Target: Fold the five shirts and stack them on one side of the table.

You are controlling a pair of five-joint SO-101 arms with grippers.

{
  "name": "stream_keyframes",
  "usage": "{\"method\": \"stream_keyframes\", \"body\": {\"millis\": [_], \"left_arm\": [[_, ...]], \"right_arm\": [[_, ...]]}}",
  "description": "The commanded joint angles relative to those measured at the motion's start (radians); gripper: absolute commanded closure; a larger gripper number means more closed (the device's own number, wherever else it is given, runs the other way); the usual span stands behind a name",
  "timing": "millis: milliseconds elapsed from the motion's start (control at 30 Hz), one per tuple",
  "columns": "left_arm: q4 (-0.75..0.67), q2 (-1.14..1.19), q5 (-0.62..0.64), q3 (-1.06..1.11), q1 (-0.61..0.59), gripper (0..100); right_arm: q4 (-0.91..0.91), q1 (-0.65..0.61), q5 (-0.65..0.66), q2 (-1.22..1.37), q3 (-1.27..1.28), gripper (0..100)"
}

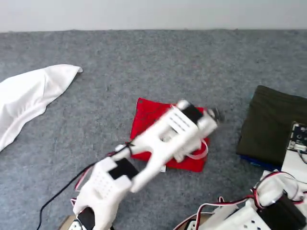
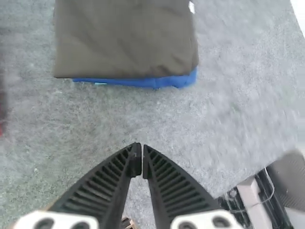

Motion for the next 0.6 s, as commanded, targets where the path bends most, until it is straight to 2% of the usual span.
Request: {"method": "stream_keyframes", "body": {"millis": [0, 100, 200, 367, 567], "left_arm": [[0.021, -0.196, 0.0, -0.077, -0.121, 99], [0.021, -0.319, -0.003, -0.079, -0.233, 99], [0.021, -0.423, -0.006, -0.079, -0.353, 99], [0.021, -0.551, -0.009, -0.079, -0.56, 99], [0.021, -0.66, -0.12, -0.077, -0.784, 99]], "right_arm": [[0.036, -0.113, -0.002, 0.007, -0.002, 98.3], [0.025, -0.269, -0.017, 0.035, 0.018, 98.3], [-0.035, -0.4, -0.115, 0.124, 0.083, 98.3], [-0.225, -0.591, -0.203, 0.309, 0.127, 98.3], [-0.479, -0.811, -0.27, 0.509, 0.127, 98.3]]}}
